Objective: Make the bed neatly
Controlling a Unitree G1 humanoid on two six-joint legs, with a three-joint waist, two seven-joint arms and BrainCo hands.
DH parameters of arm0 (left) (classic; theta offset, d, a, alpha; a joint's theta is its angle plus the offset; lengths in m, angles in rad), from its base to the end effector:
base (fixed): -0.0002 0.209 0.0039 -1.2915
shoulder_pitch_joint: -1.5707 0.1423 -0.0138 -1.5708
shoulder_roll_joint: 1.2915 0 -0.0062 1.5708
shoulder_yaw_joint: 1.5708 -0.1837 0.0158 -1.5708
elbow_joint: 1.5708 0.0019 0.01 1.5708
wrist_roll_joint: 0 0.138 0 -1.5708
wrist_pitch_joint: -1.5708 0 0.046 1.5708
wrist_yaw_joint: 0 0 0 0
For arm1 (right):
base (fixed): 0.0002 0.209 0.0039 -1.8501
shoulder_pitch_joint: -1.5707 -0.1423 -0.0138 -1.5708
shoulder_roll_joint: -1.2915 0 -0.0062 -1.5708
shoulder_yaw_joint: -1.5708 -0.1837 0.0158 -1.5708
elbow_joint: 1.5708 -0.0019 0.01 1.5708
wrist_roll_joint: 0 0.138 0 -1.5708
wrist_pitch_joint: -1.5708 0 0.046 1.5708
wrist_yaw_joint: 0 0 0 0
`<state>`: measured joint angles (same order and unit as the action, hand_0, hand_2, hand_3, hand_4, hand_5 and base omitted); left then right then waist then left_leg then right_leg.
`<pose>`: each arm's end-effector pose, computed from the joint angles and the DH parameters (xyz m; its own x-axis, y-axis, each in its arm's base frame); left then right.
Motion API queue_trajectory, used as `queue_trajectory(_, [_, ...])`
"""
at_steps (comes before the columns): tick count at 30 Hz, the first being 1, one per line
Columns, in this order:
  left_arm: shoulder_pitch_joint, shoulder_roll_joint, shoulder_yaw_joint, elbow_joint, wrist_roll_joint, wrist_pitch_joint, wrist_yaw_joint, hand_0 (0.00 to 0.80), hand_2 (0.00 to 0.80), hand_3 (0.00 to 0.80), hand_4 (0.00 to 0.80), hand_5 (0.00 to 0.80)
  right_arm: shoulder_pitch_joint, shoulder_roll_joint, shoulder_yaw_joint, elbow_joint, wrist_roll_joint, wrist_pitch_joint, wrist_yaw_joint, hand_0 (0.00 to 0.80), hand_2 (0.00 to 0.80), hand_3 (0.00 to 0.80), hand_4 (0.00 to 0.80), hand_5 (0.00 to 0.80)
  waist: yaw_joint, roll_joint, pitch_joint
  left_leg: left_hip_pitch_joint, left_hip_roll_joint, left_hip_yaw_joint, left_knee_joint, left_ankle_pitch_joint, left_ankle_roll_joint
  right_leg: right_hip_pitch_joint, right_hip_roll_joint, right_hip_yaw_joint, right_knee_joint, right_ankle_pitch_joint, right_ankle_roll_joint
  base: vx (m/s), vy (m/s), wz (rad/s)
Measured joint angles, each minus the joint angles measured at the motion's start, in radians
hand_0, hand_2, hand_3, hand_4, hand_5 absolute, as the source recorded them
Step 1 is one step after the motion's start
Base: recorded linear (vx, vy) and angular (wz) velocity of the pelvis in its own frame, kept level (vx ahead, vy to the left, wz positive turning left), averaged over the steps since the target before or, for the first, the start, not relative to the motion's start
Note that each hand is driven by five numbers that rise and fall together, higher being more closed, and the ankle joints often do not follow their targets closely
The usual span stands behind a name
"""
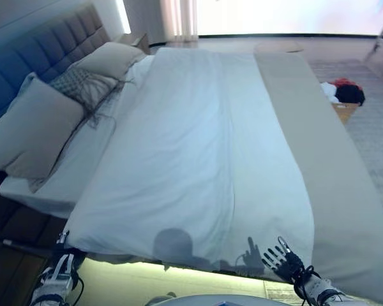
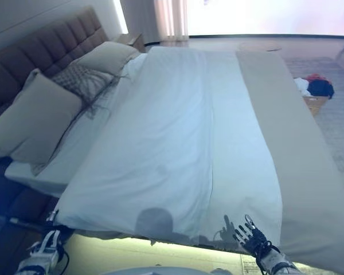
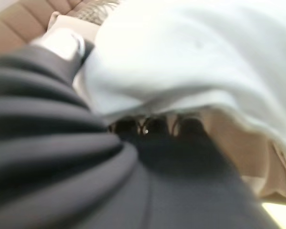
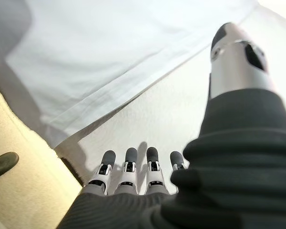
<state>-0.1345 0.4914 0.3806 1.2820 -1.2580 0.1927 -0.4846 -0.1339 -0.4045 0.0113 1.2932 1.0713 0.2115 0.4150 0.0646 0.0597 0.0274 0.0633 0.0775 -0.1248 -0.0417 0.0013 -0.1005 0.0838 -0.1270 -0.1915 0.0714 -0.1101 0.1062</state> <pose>0.1065 0.3273 -0.0650 0.7806 0.2673 -0.5650 -0.6236 0.2719 -0.7330 0.1053 -0.2800 -0.0899 0.5991 0.0476 -0.7993 0.6184 0.6066 0.4996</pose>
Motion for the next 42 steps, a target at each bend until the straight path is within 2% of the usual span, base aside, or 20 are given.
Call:
queue_trajectory(3, [0.000,0.000,0.002,0.002,0.030,0.000,0.013,0.800,0.800,0.800,0.800,0.800,-0.023,-0.002,0.000,0.000,-0.004,-0.008,0.022,0.000,0.000,0.000,0.000,0.000,0.004,0.003,0.001,-0.006,0.002,0.003,0.019,0.000,0.000,0.038,0.010,-0.012,-0.052,0.013,-0.010,-0.132,-0.045,0.18])
queue_trajectory(6, [0.005,0.000,0.054,0.000,0.065,0.004,0.002,0.800,0.800,0.800,0.800,0.800,-0.030,-0.015,-0.003,-0.002,-0.040,-0.007,0.040,0.000,0.000,0.000,0.000,0.000,0.009,-0.001,0.007,-0.034,0.004,0.019,0.057,0.000,-0.006,0.073,0.022,-0.023,-0.137,0.050,-0.021,-0.249,-0.002,0.02])
queue_trajectory(7, [0.004,-0.001,0.067,-0.003,0.066,0.009,-0.001,0.800,0.800,0.800,0.800,0.800,-0.030,-0.026,-0.004,-0.002,-0.047,-0.005,0.041,0.000,0.000,0.000,0.000,0.000,0.009,-0.005,0.009,-0.060,0.001,0.047,0.085,0.001,-0.009,0.075,0.024,-0.041,-0.159,0.065,-0.026,-0.338,0.008,0.31])
queue_trajectory(8, [-0.022,-0.003,0.069,-0.007,0.068,0.014,0.001,0.800,0.800,0.800,0.800,0.800,-0.016,-0.039,-0.027,-0.009,-0.047,-0.002,0.041,0.000,0.000,0.000,0.000,0.000,-0.004,-0.012,0.016,-0.108,0.001,0.110,0.119,0.015,-0.050,0.074,0.025,-0.077,-0.159,0.067,-0.028,-0.302,0.019,0.80])
queue_trajectory(9, [-0.058,-0.013,0.069,-0.010,0.069,0.018,0.006,0.800,0.800,0.800,0.800,0.800,0.003,-0.054,-0.061,-0.006,-0.047,0.003,0.035,0.000,0.000,0.000,0.000,0.000,-0.016,-0.017,0.025,-0.152,0.001,0.200,0.141,0.043,-0.056,0.074,0.025,-0.140,-0.158,0.067,-0.029,-0.276,0.080,1.16])
queue_trajectory(10, [-0.077,-0.019,0.068,-0.028,0.068,0.018,0.011,0.800,0.800,0.800,0.800,0.800,0.009,-0.067,-0.080,-0.002,-0.047,0.011,0.033,0.000,0.000,0.000,0.000,0.000,-0.026,-0.016,0.034,-0.159,0.005,0.251,0.127,0.072,-0.026,0.074,0.030,-0.177,-0.158,0.063,-0.034,-0.232,0.124,1.00])
queue_trajectory(11, [-0.082,-0.019,0.064,-0.050,0.067,0.015,0.019,0.800,0.800,0.800,0.800,0.800,0.004,-0.079,-0.088,-0.002,-0.047,0.016,0.033,0.000,0.000,0.000,0.000,0.000,-0.023,-0.022,0.047,-0.152,0.009,0.266,0.103,0.092,-0.024,0.072,0.036,-0.179,-0.156,0.046,-0.059,-0.235,0.194,0.52])
queue_trajectory(12, [-0.084,-0.025,0.064,-0.068,0.066,0.011,0.034,0.800,0.800,0.800,0.800,0.800,-0.003,-0.088,-0.110,0.005,-0.047,0.019,0.033,0.000,0.000,0.000,0.000,0.000,-0.024,-0.019,0.065,-0.143,0.018,0.250,0.088,0.112,-0.023,0.072,0.045,-0.182,-0.146,0.042,-0.066,-0.154,0.206,0.08])
queue_trajectory(14, [-0.077,-0.025,0.064,-0.065,0.064,0.002,0.060,0.800,0.800,0.800,0.800,0.800,-0.013,-0.102,-0.143,0.006,-0.047,0.029,0.034,0.000,0.000,0.000,0.000,0.000,-0.026,-0.040,0.086,-0.120,0.023,0.240,0.072,0.155,-0.028,0.084,0.035,-0.183,-0.143,0.036,-0.081,-0.099,0.249,-0.21])
queue_trajectory(15, [-0.061,-0.025,0.066,-0.064,0.061,-0.005,0.073,0.800,0.800,0.800,0.800,0.800,-0.015,-0.108,-0.146,0.009,-0.048,0.031,0.034,0.000,0.000,0.000,0.000,0.000,-0.024,-0.057,0.098,-0.105,0.023,0.231,0.094,0.137,-0.029,0.096,0.024,-0.175,-0.143,0.035,-0.085,-0.073,0.224,-0.50])
queue_trajectory(17, [-0.017,-0.024,0.074,-0.064,0.043,-0.026,0.095,0.800,0.800,0.800,0.800,0.800,-0.006,-0.115,-0.146,0.009,-0.049,0.031,0.034,0.000,0.000,0.000,0.000,0.000,-0.026,-0.064,0.102,-0.068,0.023,0.228,0.121,0.106,-0.063,0.122,0.018,-0.168,-0.144,0.030,-0.079,-0.087,0.267,-0.59])
queue_trajectory(18, [-0.005,-0.024,0.077,-0.064,0.029,-0.031,0.102,0.800,0.800,0.800,0.800,0.800,0.010,-0.119,-0.147,0.009,-0.049,0.030,0.033,0.000,0.000,0.000,0.000,0.000,-0.028,-0.051,0.097,-0.055,0.025,0.226,0.106,0.095,-0.059,0.124,0.022,-0.160,-0.139,0.026,-0.074,-0.087,0.285,-0.28])
queue_trajectory(21, [-0.008,-0.019,0.082,-0.064,0.024,-0.032,0.114,0.800,0.800,0.800,0.800,0.800,0.042,-0.119,-0.157,0.022,-0.060,0.035,0.013,0.000,0.000,0.000,0.000,0.000,-0.032,-0.049,0.096,-0.021,0.028,0.202,0.012,0.099,-0.054,0.119,0.034,-0.169,-0.136,0.021,-0.068,-0.077,0.204,0.16])
queue_trajectory(25, [-0.017,-0.019,0.081,-0.066,0.025,-0.025,0.114,0.800,0.800,0.800,0.800,0.800,0.013,-0.105,-0.161,0.018,-0.061,0.036,0.014,0.000,0.000,0.000,0.000,0.000,-0.030,-0.050,0.095,0.006,0.017,0.195,-0.044,0.095,-0.049,0.130,0.026,-0.174,-0.132,0.022,-0.066,-0.088,0.234,0.23])
queue_trajectory(30, [-0.017,-0.019,0.081,-0.065,0.025,-0.021,0.114,0.800,0.800,0.800,0.800,0.800,-0.039,-0.098,-0.161,0.005,-0.061,0.053,0.036,0.000,0.000,0.000,0.000,0.000,-0.026,-0.050,0.094,0.014,-0.003,0.176,-0.046,0.076,-0.019,0.145,0.015,-0.175,-0.151,0.032,-0.050,-0.072,0.164,0.02])
queue_trajectory(42, [-0.020,-0.013,0.081,-0.069,0.026,0.017,0.115,0.800,0.800,0.800,0.800,0.800,-0.042,-0.112,-0.157,0.004,-0.069,0.060,0.053,0.000,0.000,0.000,0.000,0.000,-0.024,-0.051,0.092,0.013,0.005,0.176,-0.046,0.074,-0.020,0.147,0.022,-0.175,-0.156,0.035,-0.044,-0.047,0.061,0.00])
